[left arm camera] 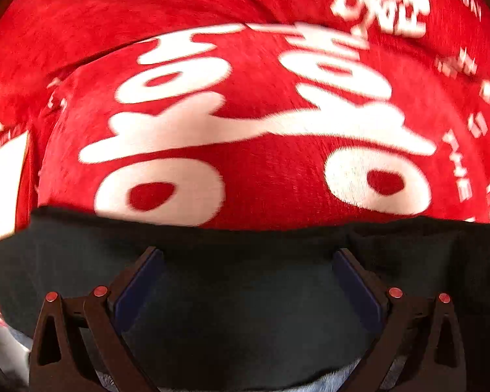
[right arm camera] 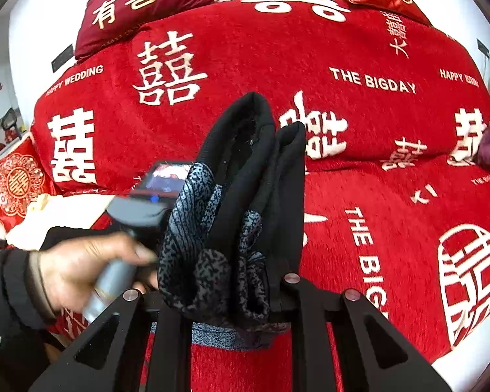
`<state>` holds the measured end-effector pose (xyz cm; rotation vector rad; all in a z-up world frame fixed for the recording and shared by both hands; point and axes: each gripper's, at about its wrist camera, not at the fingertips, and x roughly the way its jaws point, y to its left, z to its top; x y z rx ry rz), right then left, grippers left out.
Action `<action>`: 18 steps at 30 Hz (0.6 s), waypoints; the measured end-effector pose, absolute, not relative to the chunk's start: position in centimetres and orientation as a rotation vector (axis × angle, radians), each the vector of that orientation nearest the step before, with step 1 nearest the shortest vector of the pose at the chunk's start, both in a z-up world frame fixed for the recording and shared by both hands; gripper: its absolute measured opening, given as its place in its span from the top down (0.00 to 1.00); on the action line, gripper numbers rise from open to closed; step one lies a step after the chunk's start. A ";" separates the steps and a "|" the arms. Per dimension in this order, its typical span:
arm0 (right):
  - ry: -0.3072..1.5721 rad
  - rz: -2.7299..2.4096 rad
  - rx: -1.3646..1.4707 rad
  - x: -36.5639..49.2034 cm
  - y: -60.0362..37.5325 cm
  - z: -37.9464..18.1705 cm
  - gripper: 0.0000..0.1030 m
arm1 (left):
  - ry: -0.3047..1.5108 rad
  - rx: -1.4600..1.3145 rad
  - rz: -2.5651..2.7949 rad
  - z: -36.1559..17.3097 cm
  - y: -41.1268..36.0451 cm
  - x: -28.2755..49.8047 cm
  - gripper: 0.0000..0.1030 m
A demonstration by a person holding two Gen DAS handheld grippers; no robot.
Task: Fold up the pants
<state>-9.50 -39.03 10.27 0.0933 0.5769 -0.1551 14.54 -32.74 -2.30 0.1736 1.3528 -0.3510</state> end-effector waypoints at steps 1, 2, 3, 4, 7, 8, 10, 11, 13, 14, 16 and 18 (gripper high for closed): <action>0.574 -0.153 0.096 -9.7 -39.0 10.2 0.81 | 1.340 0.148 -0.366 -1.8 -31.5 14.3 0.00; 0.574 -0.152 0.096 -9.7 -38.9 10.2 0.81 | 1.325 0.123 -0.374 -1.4 -30.1 14.0 0.00; 0.572 -0.150 0.097 -9.8 -38.8 10.1 0.81 | 1.315 0.095 -0.374 -1.4 -28.0 13.5 0.00; 0.570 -0.146 0.095 -9.8 -38.6 10.1 0.81 | 1.312 0.066 -0.380 -1.5 -26.4 13.2 0.00; 0.571 -0.139 0.061 -9.4 -37.3 10.0 0.81 | 1.328 -0.040 -0.372 -2.6 -21.2 11.7 0.00; 0.575 -0.134 0.041 -9.1 -36.4 10.0 0.81 | 1.335 -0.069 -0.371 -3.0 -19.6 11.2 0.00; 0.583 -0.130 0.000 -8.6 -34.9 9.9 0.81 | 1.327 -0.096 -0.351 -3.5 -16.8 10.7 0.00; 0.594 -0.126 -0.038 -8.0 -33.5 9.7 0.81 | 1.323 -0.104 -0.336 -3.8 -15.4 10.3 0.00; 0.613 -0.118 -0.089 -7.1 -31.4 9.4 0.81 | 1.308 -0.121 -0.331 -4.2 -13.5 9.5 0.00; 0.631 -0.115 -0.139 -6.1 -29.6 8.9 0.81 | 1.295 -0.114 -0.325 -4.3 -12.4 9.2 0.00; 0.656 -0.109 -0.201 -4.9 -26.9 8.1 0.81 | 1.264 -0.073 -0.292 -4.5 -10.4 8.8 0.00; 0.679 -0.081 -0.259 -3.2 -23.8 6.7 0.81 | 1.253 -0.069 -0.264 -4.7 -8.5 8.8 0.00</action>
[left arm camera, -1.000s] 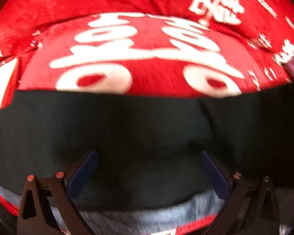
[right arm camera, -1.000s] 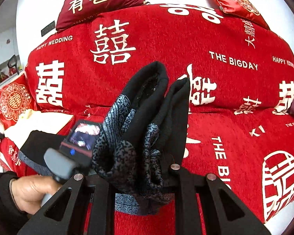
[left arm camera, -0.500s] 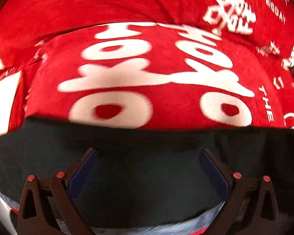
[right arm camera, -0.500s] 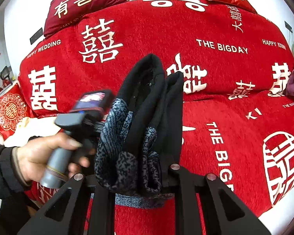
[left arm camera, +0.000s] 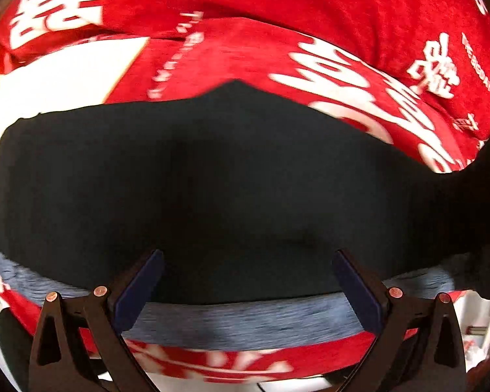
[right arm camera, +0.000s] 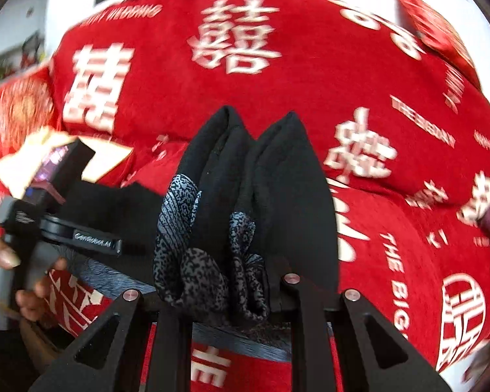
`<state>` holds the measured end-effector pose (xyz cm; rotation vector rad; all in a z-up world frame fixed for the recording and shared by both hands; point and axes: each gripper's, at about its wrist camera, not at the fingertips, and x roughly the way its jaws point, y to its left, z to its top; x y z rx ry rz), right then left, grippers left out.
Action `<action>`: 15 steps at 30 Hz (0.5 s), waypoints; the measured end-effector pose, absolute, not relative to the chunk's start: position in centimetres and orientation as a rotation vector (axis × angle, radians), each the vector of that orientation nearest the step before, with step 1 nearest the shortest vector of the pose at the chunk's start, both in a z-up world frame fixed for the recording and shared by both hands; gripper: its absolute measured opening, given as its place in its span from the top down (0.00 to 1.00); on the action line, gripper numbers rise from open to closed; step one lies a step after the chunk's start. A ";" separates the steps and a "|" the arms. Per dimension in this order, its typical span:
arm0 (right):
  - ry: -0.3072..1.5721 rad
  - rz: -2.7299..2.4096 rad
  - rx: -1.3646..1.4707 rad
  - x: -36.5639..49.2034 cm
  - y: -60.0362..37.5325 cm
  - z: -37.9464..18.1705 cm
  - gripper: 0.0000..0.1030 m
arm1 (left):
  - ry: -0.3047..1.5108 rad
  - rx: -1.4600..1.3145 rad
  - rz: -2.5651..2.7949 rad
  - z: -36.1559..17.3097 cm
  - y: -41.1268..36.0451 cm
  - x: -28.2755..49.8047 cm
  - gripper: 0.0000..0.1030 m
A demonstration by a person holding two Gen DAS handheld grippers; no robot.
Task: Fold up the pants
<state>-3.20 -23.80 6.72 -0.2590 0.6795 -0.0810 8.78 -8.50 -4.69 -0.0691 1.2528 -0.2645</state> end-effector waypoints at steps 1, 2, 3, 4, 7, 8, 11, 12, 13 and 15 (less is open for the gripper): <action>0.688 -0.067 -0.285 -2.5 -22.5 6.0 0.81 | 1.249 -0.078 -0.254 -4.7 -7.4 8.9 0.00; 0.707 -0.046 -0.326 -1.5 -20.5 4.7 0.81 | 1.241 -0.088 -0.242 -4.7 -6.5 9.0 0.00; 0.724 -0.034 -0.350 -0.9 -19.2 3.7 0.81 | 1.232 -0.094 -0.226 -4.7 -5.3 9.0 0.00; 0.740 -0.022 -0.374 -0.4 -18.0 2.7 0.81 | 1.223 -0.103 -0.204 -4.6 -4.0 9.1 0.00; 0.801 -0.005 -0.490 1.2 -14.3 -1.5 0.81 | 1.210 -0.132 -0.184 -4.5 -1.3 9.2 0.00; 0.831 -0.004 -0.514 1.8 -13.4 -3.0 0.81 | 1.208 -0.137 -0.181 -4.5 -0.9 9.2 0.00; 0.849 -0.025 -0.541 2.7 -12.2 -5.0 0.80 | 1.208 -0.157 -0.183 -4.5 0.1 9.3 0.00; 0.843 -0.029 -0.545 2.8 -12.0 -5.1 0.77 | 1.208 -0.162 -0.188 -4.5 0.2 9.4 0.00; 0.845 -0.024 -0.536 2.8 -11.9 -5.0 0.72 | 1.206 -0.163 -0.192 -4.4 0.2 9.5 0.00; 0.881 0.027 -0.473 2.9 -11.9 -4.2 0.46 | 1.196 -0.174 -0.197 -4.0 0.1 9.7 0.00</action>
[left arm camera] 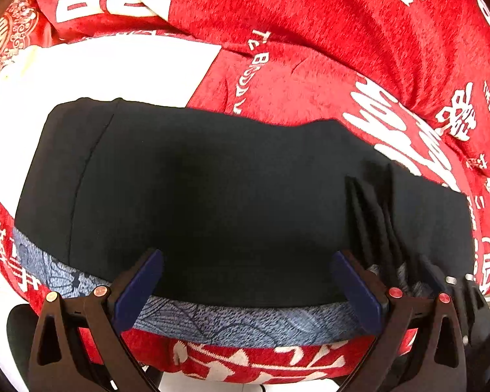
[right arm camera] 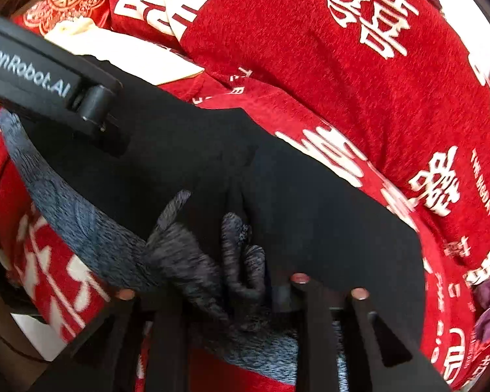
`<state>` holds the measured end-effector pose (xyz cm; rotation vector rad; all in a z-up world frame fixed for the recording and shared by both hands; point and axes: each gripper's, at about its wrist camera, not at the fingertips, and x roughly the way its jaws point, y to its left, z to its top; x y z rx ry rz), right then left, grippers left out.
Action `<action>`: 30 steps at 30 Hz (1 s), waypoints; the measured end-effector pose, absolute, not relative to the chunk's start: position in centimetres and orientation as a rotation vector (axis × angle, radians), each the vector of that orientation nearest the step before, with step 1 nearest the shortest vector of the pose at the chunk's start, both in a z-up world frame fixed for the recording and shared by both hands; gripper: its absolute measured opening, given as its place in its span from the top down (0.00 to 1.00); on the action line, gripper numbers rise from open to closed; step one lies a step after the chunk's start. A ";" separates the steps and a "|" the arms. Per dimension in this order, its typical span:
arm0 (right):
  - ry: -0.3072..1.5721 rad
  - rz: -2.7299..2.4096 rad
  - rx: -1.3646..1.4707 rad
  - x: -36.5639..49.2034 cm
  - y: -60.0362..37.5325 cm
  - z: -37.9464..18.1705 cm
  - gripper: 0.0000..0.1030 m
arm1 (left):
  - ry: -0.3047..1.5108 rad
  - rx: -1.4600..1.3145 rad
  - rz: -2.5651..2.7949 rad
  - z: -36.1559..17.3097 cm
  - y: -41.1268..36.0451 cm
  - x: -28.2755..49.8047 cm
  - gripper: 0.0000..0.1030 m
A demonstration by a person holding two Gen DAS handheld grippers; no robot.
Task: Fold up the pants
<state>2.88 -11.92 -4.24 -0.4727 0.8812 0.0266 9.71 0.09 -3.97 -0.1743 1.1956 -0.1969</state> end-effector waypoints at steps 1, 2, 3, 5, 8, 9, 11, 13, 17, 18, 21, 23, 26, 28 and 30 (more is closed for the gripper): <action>0.883 0.047 -0.446 2.7 -11.8 -3.7 0.23 | 1.192 -0.186 -0.198 -3.7 0.0 9.8 0.00; 0.839 0.062 -0.411 1.8 -11.8 -2.1 0.19 | 1.187 -0.200 -0.201 -3.4 -0.2 10.0 0.00; 0.803 0.078 -0.374 1.0 -12.0 -0.8 0.19 | 1.178 -0.212 -0.208 -2.9 -0.3 10.1 0.00; 0.738 0.126 -0.251 -0.9 -13.4 2.3 0.18 | 1.173 -0.209 -0.217 -2.3 -0.8 9.9 0.00; 0.657 0.132 -0.115 -3.3 -16.8 5.0 0.15 | 1.159 -0.188 -0.273 -0.9 -3.0 9.3 0.00; 0.640 0.111 -0.069 -4.2 -18.9 5.3 0.15 | 1.155 -0.173 -0.315 -0.3 -4.6 9.0 0.00; 0.645 0.053 0.007 -4.9 -23.0 4.9 0.15 | 1.144 -0.140 -0.384 0.8 -7.4 8.6 0.00; 0.689 -0.032 0.118 -5.2 -27.5 3.7 0.15 | 1.126 -0.103 -0.424 1.9 -10.2 8.5 0.00; 0.678 -0.245 0.246 -6.4 -34.0 2.5 0.15 | 1.115 -0.072 -0.547 3.3 -15.8 8.6 0.00; 0.688 -0.303 0.249 -6.4 -34.7 2.3 0.15 | 1.122 -0.058 -0.579 3.1 -17.1 8.6 0.00; 0.735 -0.345 0.241 -5.9 -35.5 1.5 0.15 | 1.173 0.032 -0.544 0.6 -19.2 8.3 0.00; 0.786 -0.293 0.178 -5.4 -34.3 0.7 0.15 | 1.235 0.048 -0.505 -1.9 -19.1 8.2 0.00; 0.883 -0.230 0.024 -4.7 -31.4 -1.7 0.15 | 1.193 0.099 -0.523 -3.5 -18.1 6.9 0.00; 0.927 -0.204 -0.017 -4.7 -30.4 -3.5 0.15 | 1.168 0.190 -0.518 -3.5 -18.5 5.9 0.00; 0.920 -0.201 0.016 -5.3 -30.8 -3.3 0.15 | 1.154 0.227 -0.511 -3.5 -18.7 5.5 0.00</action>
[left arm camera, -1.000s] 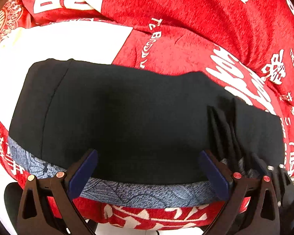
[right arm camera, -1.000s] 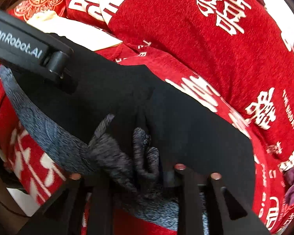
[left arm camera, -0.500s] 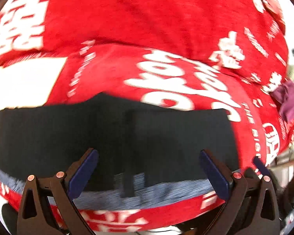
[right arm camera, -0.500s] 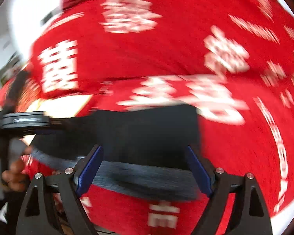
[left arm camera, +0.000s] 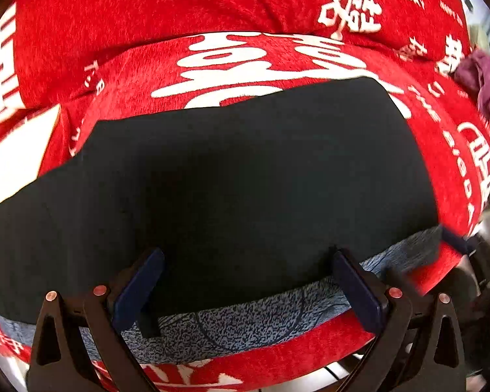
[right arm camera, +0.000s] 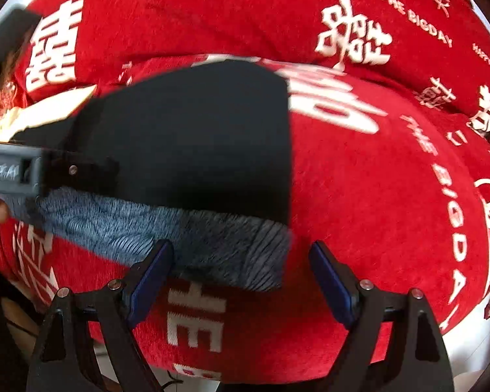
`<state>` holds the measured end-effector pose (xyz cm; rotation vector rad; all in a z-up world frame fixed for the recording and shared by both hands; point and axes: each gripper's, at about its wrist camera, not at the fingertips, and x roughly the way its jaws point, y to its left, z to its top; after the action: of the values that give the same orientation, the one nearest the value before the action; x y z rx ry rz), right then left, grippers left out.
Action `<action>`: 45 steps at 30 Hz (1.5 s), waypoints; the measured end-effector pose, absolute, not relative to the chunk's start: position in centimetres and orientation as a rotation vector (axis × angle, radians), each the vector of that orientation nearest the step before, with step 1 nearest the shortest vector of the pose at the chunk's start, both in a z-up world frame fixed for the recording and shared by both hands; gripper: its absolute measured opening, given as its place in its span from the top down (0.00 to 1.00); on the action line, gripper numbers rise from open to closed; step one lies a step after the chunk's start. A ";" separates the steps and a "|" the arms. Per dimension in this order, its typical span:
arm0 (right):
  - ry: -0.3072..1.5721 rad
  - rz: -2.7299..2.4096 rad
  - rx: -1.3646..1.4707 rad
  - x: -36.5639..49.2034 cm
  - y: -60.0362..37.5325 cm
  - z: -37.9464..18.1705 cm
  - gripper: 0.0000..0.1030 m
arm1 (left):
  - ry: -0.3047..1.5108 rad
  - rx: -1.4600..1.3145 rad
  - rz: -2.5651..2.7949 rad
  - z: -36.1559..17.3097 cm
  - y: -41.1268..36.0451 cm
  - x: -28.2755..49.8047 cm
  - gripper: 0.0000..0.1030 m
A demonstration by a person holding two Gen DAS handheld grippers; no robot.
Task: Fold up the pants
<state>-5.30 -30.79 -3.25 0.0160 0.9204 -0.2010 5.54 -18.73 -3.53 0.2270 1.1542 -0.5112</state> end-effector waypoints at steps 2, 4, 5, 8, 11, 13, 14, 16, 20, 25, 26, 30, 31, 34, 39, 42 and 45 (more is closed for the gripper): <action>0.874 -0.214 0.048 -6.0 -31.3 -1.9 0.15 | 1.153 0.220 -0.505 -3.4 -18.9 5.7 0.00; 0.754 -0.184 0.060 -7.3 -31.5 0.8 0.15 | 1.148 0.207 -0.498 -3.4 -18.9 5.9 0.00; 0.722 -0.162 0.063 -7.2 -31.7 1.5 0.15 | 1.140 0.204 -0.494 -3.4 -18.9 5.8 0.00; 0.666 0.004 0.049 -6.0 -31.3 4.1 0.15 | 1.118 0.204 -0.493 -3.6 -18.7 5.4 0.00; 0.690 0.165 0.070 -2.6 -32.1 4.1 0.15 | 1.117 0.193 -0.501 -3.6 -18.6 5.3 0.00; 0.760 0.231 0.143 0.6 -33.5 3.0 0.14 | 1.115 0.192 -0.501 -3.7 -18.6 5.4 0.00; 0.807 0.274 0.199 2.3 -34.3 2.1 0.14 | 1.112 0.192 -0.499 -3.7 -18.6 5.3 0.00; 0.851 0.292 0.269 4.5 -35.5 0.7 0.14 | 1.106 0.186 -0.497 -3.7 -18.6 5.3 0.00; 0.891 0.301 0.310 6.6 -36.5 -1.0 0.14 | 1.107 0.178 -0.500 -3.8 -18.5 5.4 0.00; 0.866 0.195 0.175 2.6 -34.6 1.5 0.14 | 1.102 0.180 -0.508 -3.7 -18.4 5.4 0.00; 0.853 0.186 0.163 1.5 -34.7 1.8 0.14 | 1.099 0.181 -0.505 -3.7 -18.4 5.4 0.00; 0.790 0.204 0.229 -4.2 -34.4 1.9 0.14 | 1.083 0.191 -0.487 -3.9 -18.7 5.2 0.00; 0.785 0.227 0.274 -4.7 -34.5 1.5 0.14 | 1.080 0.194 -0.484 -3.9 -18.7 5.1 0.00; 0.802 0.215 0.357 -4.6 -35.2 -0.8 0.13 | 1.081 0.206 -0.495 -3.8 -18.7 5.1 0.00; 0.771 0.179 0.370 -4.0 -34.8 1.1 0.12 | 1.089 0.162 -0.472 -2.5 -16.8 4.7 0.00; 0.708 0.199 0.298 -3.6 -33.4 3.5 0.12 | 1.118 0.124 -0.475 -3.1 -15.5 4.8 0.00; 0.748 0.173 0.222 -0.9 -32.1 3.5 0.11 | 1.130 0.132 -0.457 -4.2 -15.1 4.9 0.00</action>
<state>-0.93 -32.11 3.51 0.2224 0.7477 0.1726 4.86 -15.10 -4.24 0.1324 1.1297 -0.4566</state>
